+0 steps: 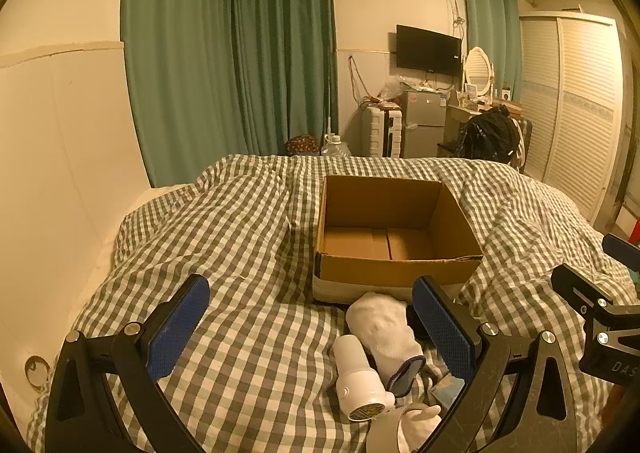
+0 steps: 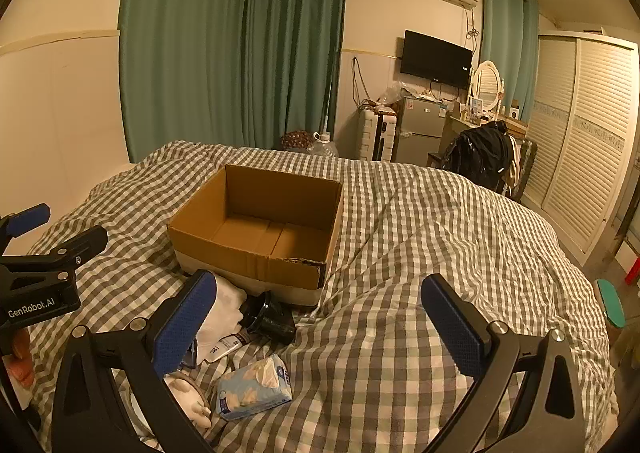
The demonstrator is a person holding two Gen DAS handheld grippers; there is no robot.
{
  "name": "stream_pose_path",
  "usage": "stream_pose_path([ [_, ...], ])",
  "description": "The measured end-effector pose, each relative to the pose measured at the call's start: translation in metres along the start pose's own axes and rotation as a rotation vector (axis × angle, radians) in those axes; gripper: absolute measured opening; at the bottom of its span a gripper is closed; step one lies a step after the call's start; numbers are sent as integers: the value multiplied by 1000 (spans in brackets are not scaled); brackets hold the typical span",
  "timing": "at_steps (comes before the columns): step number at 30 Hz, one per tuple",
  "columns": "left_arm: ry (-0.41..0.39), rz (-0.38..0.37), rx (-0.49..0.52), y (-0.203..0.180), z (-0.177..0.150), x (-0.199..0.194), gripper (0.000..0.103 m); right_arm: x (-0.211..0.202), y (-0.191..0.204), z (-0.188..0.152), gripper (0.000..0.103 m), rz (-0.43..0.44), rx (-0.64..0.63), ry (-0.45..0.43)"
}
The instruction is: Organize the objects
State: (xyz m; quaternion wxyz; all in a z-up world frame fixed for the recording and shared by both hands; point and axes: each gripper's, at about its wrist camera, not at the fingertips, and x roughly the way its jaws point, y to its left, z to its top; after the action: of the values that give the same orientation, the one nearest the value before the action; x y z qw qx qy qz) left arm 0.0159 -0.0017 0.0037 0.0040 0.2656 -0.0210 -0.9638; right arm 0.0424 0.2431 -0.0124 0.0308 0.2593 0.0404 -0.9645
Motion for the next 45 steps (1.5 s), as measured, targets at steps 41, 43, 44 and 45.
stream_pose_path([
  [41,394,-119,122,-34,-79,92,83,82,36,-84,40,144,-159,408],
  [43,434,-133,110,-33,-82,103,79,84,39,-86,35,160,-167,419],
  [44,443,-149,108,-33,-83,105,71,84,39,-86,35,161,-169,420],
  [45,450,-176,108,-34,-85,105,65,84,39,-86,32,161,-169,417],
])
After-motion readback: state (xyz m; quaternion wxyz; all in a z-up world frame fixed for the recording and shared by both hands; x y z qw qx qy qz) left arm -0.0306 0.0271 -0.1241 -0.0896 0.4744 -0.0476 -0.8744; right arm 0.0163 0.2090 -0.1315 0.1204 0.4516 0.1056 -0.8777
